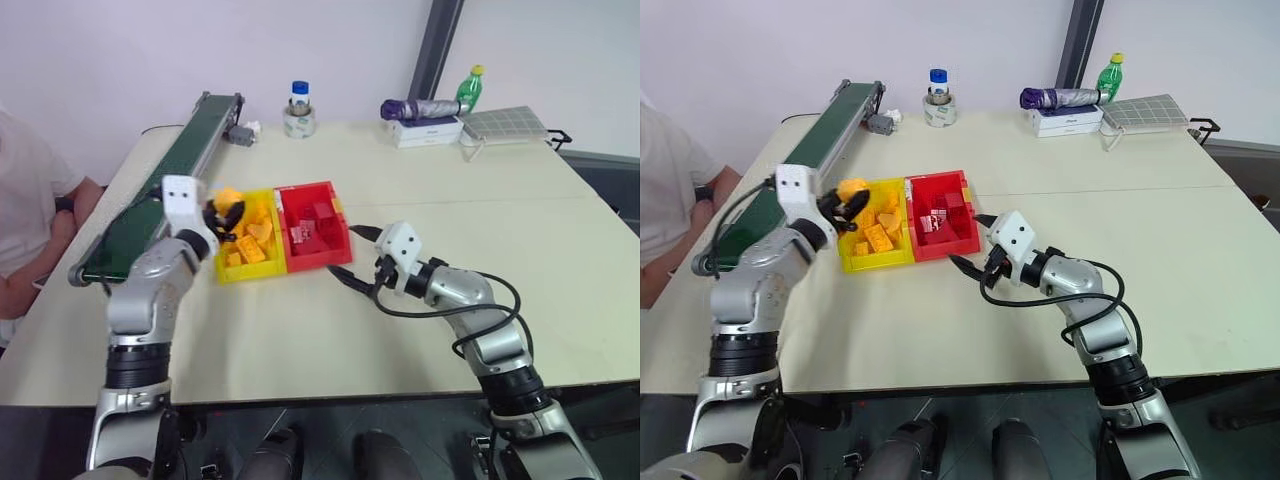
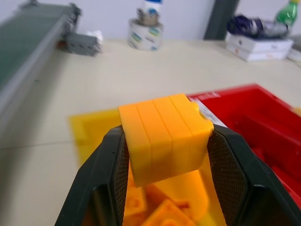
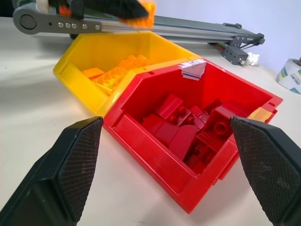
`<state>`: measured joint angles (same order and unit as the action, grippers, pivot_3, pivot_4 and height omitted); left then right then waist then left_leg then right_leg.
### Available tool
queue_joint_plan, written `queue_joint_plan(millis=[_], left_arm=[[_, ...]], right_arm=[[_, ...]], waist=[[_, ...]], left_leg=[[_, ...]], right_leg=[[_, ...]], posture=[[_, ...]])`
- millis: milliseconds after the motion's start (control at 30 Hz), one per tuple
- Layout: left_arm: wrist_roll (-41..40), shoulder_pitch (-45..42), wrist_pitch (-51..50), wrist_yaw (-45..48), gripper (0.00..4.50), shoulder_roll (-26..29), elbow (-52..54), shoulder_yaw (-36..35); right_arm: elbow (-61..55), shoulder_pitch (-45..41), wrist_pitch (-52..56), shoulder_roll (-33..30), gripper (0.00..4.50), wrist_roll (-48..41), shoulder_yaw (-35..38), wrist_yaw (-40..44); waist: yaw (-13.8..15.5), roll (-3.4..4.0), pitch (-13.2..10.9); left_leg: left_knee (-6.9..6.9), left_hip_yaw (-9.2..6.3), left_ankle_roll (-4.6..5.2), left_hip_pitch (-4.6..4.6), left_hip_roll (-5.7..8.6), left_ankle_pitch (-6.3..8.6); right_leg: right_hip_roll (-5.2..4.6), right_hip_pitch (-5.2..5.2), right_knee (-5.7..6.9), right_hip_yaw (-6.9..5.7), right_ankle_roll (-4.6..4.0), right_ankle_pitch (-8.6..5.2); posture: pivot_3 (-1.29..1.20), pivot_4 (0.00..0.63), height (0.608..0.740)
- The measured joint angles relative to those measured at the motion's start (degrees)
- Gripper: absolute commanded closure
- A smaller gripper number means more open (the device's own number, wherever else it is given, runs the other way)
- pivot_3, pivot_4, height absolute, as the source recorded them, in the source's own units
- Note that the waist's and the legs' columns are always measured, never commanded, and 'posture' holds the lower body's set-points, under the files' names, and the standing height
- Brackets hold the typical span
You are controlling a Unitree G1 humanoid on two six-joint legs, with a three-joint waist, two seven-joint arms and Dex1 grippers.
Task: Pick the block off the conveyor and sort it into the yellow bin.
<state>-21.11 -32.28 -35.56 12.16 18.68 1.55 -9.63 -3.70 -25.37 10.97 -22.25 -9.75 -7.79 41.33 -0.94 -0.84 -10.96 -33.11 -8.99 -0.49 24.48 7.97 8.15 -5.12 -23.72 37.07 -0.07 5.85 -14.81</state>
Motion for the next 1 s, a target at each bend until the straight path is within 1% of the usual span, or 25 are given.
queue_joint_plan(millis=[33,100,167,200,400,500,700,733,800,867,1000], left_arm=[[0.53,-0.11,0.18,-0.39,2.61,-0.73,-0.56,0.01],[1.0,-0.19,0.82,-0.6,1.52,-1.35,-1.48,0.08],[1.7,-0.8,1.27,-1.19,0.65,-2.56,-2.33,0.09],[2.02,-1.22,1.45,-1.19,0.07,-2.68,-2.9,0.31],[3.04,-1.35,2.82,0.99,0.03,-0.95,-3.02,0.41],[1.95,0.66,3.27,3.9,0.03,0.89,-0.32,-0.31],[-7.96,8.52,-0.55,12.44,0.03,7.36,9.31,-7.11],[-9.12,10.05,-0.67,13.9,0.03,9.13,11.48,-7.82],[-10.93,12.38,-0.85,16.51,0.03,12.05,14.28,-9.28],[-12.34,14.82,-1.06,19.21,0.03,14.75,14.96,-10.84],[-13.28,20.09,-0.44,22.62,0.03,17.73,14.44,-13.23]], right_arm=[[-0.07,0.25,0.04,-0.13,0.0,0.0,0.02,-0.18],[-0.21,0.6,0.3,-0.24,0.0,-0.01,0.06,-0.49],[-0.48,0.73,0.51,-0.34,0.0,-0.01,0.07,-0.59],[-0.76,0.72,0.51,-0.32,0.0,-0.02,0.06,-0.61],[-0.85,0.72,0.51,-0.4,0.0,-0.02,0.07,-0.74],[-0.84,0.7,0.51,-0.43,0.0,-0.04,0.06,-0.73],[-0.81,0.56,0.58,-0.67,0.0,-0.86,0.6,-0.05],[-0.82,0.52,0.58,-0.67,0.0,-1.29,0.75,0.2],[-0.73,0.42,0.57,-0.75,0.0,-1.64,0.97,0.65],[-0.64,0.38,0.52,-1.0,0.0,-1.79,1.13,1.07],[-0.46,0.28,0.48,-1.41,0.0,-1.81,1.37,1.81]], waist=[[0.11,0.0,0.0],[0.22,0.0,0.0],[0.34,0.0,0.0],[0.37,0.0,0.0],[0.21,0.0,0.0],[0.02,0.0,0.0],[0.12,0.01,0.0],[0.15,0.01,0.0],[0.29,0.01,0.0],[0.29,0.02,0.0],[0.24,0.02,-0.01]], left_leg=[[-0.01,0.0,0.0,0.0,0.0,0.0],[-0.03,0.0,0.0,0.0,0.0,0.0],[-0.07,0.0,-0.01,0.0,0.01,0.01],[-0.08,0.0,-0.01,0.0,0.01,0.0],[-0.07,0.0,-0.01,0.0,0.01,0.01],[-0.05,0.01,-0.01,0.0,0.0,0.01],[-0.02,-0.01,-0.01,0.01,-0.02,0.01],[-0.02,-0.01,-0.01,0.0,-0.02,0.01],[-0.02,0.0,-0.01,0.0,-0.01,0.01],[-0.02,0.01,-0.02,-0.01,-0.01,0.01],[0.01,0.01,-0.02,0.0,-0.01,0.02]], right_leg=[[0.0,0.0,0.0,0.0,0.0,0.0],[0.0,0.02,0.0,0.0,0.0,0.0],[0.0,0.05,-0.01,0.0,0.0,0.0],[0.0,0.07,-0.01,-0.01,0.0,0.0],[0.0,0.05,-0.01,-0.01,0.0,0.0],[0.0,0.02,-0.01,0.0,0.0,0.0],[0.01,0.0,-0.01,0.02,-0.07,-0.04],[0.0,0.03,-0.03,0.02,-0.22,-0.12],[-0.02,0.05,-0.04,0.03,-0.26,-0.14],[-0.02,0.05,-0.04,0.04,-0.27,-0.14],[-0.03,0.02,-0.04,0.06,-0.29,-0.16]], posture=[[0.0,0.15,0.74],[0.0,0.15,0.74],[0.0,0.15,0.74],[0.0,0.15,0.74],[0.0,0.15,0.74],[0.0,0.15,0.74],[0.0,0.15,0.74],[0.0,0.15,0.74],[0.0,0.15,0.74],[0.0,0.15,0.74],[0.0,0.15,0.74]])
